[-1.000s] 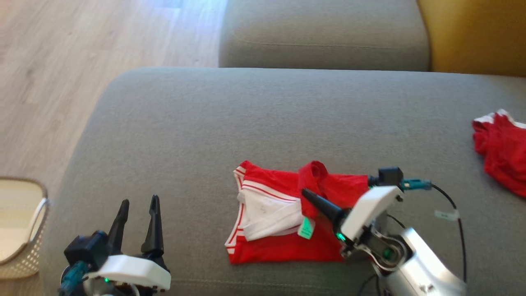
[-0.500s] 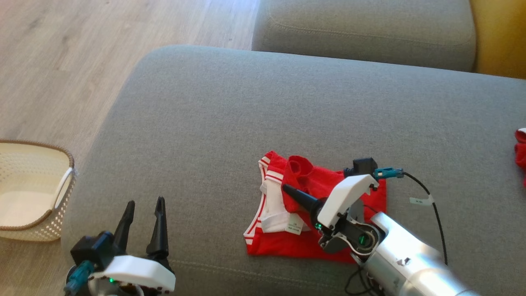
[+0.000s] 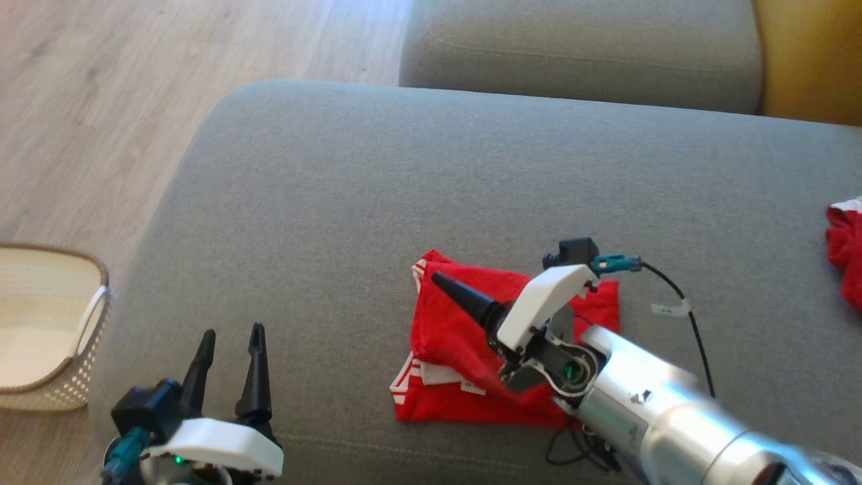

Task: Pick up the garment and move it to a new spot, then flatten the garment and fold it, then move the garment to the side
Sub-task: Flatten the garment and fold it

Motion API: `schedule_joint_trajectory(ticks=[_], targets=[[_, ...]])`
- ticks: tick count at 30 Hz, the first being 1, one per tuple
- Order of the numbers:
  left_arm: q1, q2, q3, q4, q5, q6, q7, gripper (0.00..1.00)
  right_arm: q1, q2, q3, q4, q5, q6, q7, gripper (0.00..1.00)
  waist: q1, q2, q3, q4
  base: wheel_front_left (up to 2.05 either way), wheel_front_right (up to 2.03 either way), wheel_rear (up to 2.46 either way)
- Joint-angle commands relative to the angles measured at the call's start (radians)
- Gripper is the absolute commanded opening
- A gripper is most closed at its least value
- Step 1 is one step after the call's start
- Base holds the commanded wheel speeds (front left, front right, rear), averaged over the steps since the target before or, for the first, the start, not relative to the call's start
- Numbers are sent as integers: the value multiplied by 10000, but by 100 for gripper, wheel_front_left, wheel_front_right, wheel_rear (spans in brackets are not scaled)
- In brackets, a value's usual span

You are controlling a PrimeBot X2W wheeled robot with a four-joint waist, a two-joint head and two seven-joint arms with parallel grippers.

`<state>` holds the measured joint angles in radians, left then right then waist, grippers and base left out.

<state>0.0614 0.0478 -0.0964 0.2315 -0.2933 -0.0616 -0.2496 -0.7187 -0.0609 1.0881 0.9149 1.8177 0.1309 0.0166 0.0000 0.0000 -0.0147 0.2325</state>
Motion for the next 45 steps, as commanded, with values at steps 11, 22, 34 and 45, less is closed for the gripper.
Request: schedule_joint_trajectory(ticks=[11,22,34,45], targets=[[-390,24,493,-488,70,-22,-122,100,-1638,-153,1167,1975,439,-2,-1823,100,0,0,-355,-921,0,0,0],[-586,24,595,-1151,-84,191,-122,100,-2488,-2226,387,1891,-3241,-2,-2778,100,0,0,-185,-1725,0,0,0],[-661,24,482,-1390,-185,421,-122,100,2786,-2863,-8384,-3495,-12143,-2,-2782,100,0,0,-23,-2122,0,0,0],[-499,24,453,-1137,-33,344,-122,100,6353,-266,-11107,-7391,-16082,-2,-2783,100,0,0,19,-2046,0,0,0]])
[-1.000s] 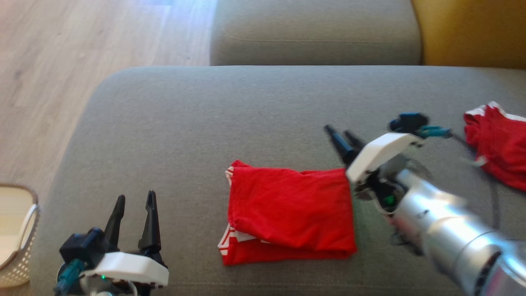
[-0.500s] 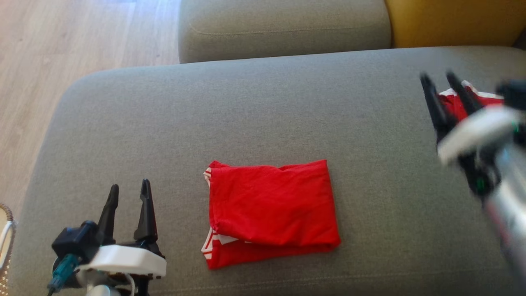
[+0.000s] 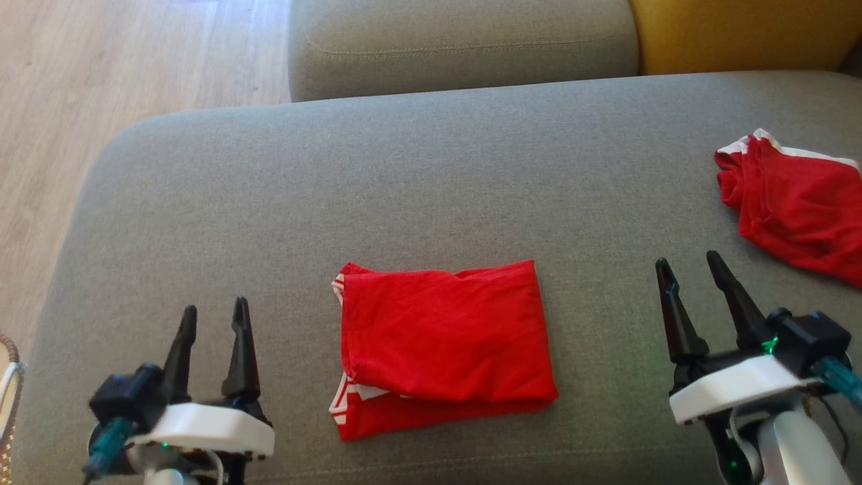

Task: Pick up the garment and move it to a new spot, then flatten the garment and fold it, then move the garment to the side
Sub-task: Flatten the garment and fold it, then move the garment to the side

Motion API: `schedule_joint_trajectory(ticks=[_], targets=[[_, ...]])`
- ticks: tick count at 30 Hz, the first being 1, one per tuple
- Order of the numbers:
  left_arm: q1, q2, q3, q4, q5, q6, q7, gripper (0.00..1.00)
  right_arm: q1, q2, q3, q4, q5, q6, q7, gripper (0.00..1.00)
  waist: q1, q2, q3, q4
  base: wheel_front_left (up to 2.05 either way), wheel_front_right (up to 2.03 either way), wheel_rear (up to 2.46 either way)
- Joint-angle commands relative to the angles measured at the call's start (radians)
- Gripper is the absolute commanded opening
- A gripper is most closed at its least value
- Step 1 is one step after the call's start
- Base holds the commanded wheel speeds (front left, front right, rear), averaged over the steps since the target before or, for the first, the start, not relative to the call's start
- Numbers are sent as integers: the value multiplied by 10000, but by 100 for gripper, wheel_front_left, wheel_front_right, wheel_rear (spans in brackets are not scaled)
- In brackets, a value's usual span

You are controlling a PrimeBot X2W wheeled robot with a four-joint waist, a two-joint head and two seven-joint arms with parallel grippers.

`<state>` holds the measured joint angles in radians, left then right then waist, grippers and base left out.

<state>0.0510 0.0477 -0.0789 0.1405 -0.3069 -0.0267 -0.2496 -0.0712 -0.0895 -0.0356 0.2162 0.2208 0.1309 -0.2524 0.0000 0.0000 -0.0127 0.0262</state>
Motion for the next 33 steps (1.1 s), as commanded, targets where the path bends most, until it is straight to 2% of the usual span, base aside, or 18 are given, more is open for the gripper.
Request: schedule_joint_trajectory(ticks=[1,5,19,20,21,25,33], targets=[[-394,26,279,-226,103,-5,-122,100,-122,19,130,-403,-113,-2,-93,100,0,0,-1,16,0,0,0],[-357,26,30,228,300,-115,-122,100,59,212,12,-621,-353,-2,-93,100,0,0,-6,66,0,0,0],[-462,26,-26,323,245,-126,-122,100,24,345,-92,-566,-588,-2,-93,100,0,0,3,301,0,0,0],[-476,26,-52,342,246,-140,-122,100,-5,349,-26,-558,-588,-2,-93,71,0,0,18,350,0,0,0],[-490,26,-76,362,247,-147,-122,100,-35,352,79,-553,-599,-2,-93,0,0,0,31,408,0,0,0],[-577,26,-130,387,242,-153,-122,100,-193,342,1006,-540,-577,-2,-71,0,0,0,182,714,0,0,0],[-704,26,-215,484,257,-143,-122,100,-887,-82,3813,153,-119,-2,233,0,0,0,466,1574,0,0,0]])
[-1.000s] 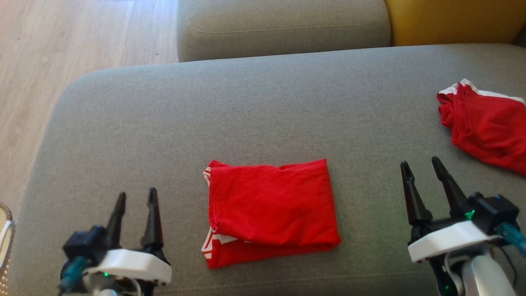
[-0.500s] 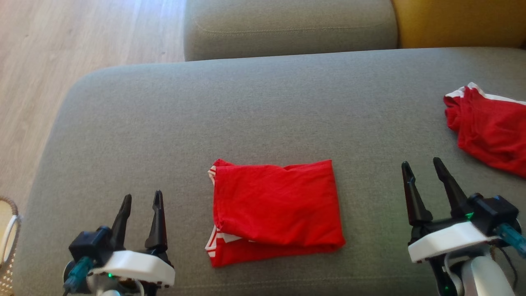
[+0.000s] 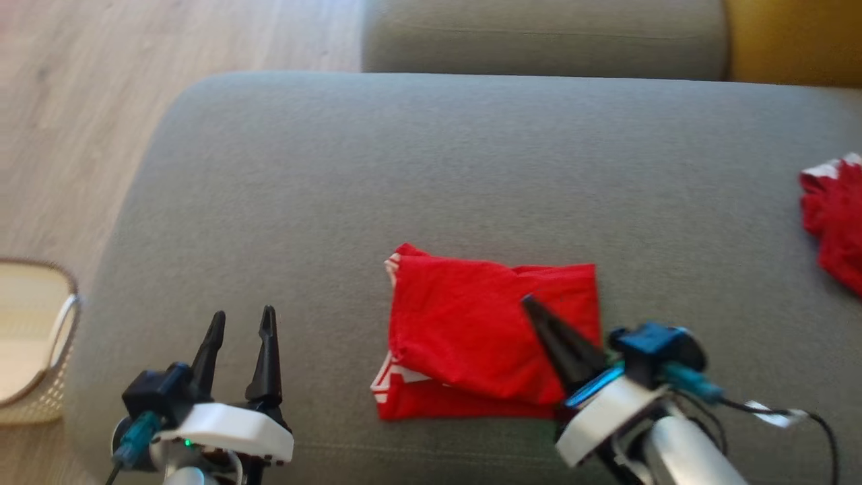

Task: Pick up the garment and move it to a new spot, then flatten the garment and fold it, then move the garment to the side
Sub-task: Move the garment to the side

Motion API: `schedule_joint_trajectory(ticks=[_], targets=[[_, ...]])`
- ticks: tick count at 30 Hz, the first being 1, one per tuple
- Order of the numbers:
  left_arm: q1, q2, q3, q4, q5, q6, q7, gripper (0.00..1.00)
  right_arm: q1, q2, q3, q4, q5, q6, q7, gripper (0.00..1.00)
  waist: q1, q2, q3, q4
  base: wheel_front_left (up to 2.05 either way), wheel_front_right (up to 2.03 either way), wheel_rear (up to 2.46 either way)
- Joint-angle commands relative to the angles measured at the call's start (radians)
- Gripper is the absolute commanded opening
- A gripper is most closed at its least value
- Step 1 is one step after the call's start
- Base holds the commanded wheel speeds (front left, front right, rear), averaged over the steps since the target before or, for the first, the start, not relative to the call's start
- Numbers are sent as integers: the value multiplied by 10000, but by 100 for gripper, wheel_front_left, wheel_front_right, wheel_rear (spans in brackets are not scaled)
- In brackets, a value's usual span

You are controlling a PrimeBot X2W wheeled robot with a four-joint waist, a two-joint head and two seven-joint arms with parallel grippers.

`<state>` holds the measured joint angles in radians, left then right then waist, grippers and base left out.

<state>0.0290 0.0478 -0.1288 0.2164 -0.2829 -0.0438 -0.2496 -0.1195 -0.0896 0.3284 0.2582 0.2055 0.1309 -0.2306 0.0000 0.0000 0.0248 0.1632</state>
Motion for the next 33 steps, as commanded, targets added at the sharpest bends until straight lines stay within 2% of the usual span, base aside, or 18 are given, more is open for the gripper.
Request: schedule_joint_trajectory(ticks=[1,10,16,23,28,33], targets=[[-494,24,270,-257,20,24,-122,100,-512,-129,484,-50,85,-2,91,0,0,0,110,324,0,0,0],[-610,24,190,-166,22,77,-122,100,-1544,-250,2553,1876,902,-2,-111,0,0,0,287,1356,0,0,0],[-561,24,339,-115,53,67,-122,100,-1982,-170,3626,3297,1449,-2,-213,0,0,0,248,1699,0,0,0],[-576,24,384,-140,36,81,-122,100,-2471,-45,4054,4665,2121,-2,-258,0,0,0,267,1727,0,0,0],[-580,24,407,-117,48,61,-122,100,-2681,71,4216,5113,2505,-2,-279,0,0,0,243,1561,0,0,0],[-533,24,461,-77,89,36,-122,100,-2747,154,4855,5165,2934,-2,-297,0,0,0,63,1259,0,0,0]])
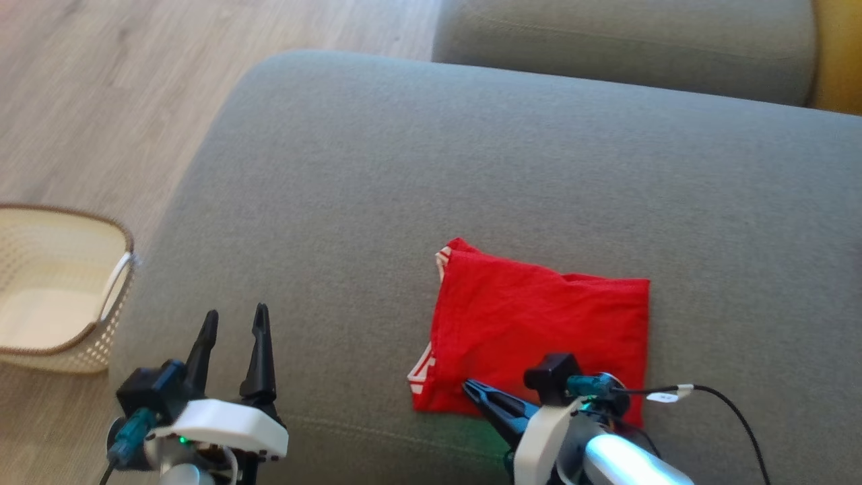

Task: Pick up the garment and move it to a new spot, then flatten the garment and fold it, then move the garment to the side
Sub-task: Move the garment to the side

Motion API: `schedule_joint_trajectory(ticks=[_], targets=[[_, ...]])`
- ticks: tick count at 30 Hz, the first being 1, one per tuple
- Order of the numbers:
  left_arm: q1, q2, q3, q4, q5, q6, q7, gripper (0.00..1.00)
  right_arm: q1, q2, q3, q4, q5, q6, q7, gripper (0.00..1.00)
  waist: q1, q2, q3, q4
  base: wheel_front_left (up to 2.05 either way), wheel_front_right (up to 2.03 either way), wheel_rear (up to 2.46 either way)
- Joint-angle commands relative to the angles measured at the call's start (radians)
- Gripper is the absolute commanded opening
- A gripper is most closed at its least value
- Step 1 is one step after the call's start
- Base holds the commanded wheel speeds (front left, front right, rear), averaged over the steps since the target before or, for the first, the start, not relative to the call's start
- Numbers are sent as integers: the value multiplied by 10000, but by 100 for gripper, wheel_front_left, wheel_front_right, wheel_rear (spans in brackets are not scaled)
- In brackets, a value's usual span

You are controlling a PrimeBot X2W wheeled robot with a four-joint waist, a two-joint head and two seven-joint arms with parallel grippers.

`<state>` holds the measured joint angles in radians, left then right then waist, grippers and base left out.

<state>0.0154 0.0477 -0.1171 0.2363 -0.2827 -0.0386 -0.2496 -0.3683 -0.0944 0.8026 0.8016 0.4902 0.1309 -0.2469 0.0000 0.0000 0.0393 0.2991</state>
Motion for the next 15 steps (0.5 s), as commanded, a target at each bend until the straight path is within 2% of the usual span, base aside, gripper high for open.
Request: schedule_joint_trajectory(ticks=[1,6,11,15], targets=[[-378,26,367,-272,92,-15,-122,100,-267,208,200,-358,199,-2,-138,0,0,0,-143,-180,0,0,0],[-275,26,520,-332,102,-56,-122,100,-297,-168,-294,-1405,316,-2,-145,0,0,0,-421,-722,0,0,0],[-168,26,630,-469,68,-76,-122,100,118,-687,-2143,-2696,21,-2,-147,0,0,0,-698,-1372,0,0,0],[-128,26,633,-612,-111,-50,-122,100,439,-944,-3558,-3614,-690,-2,-147,0,0,0,-743,-1912,0,0,0]])
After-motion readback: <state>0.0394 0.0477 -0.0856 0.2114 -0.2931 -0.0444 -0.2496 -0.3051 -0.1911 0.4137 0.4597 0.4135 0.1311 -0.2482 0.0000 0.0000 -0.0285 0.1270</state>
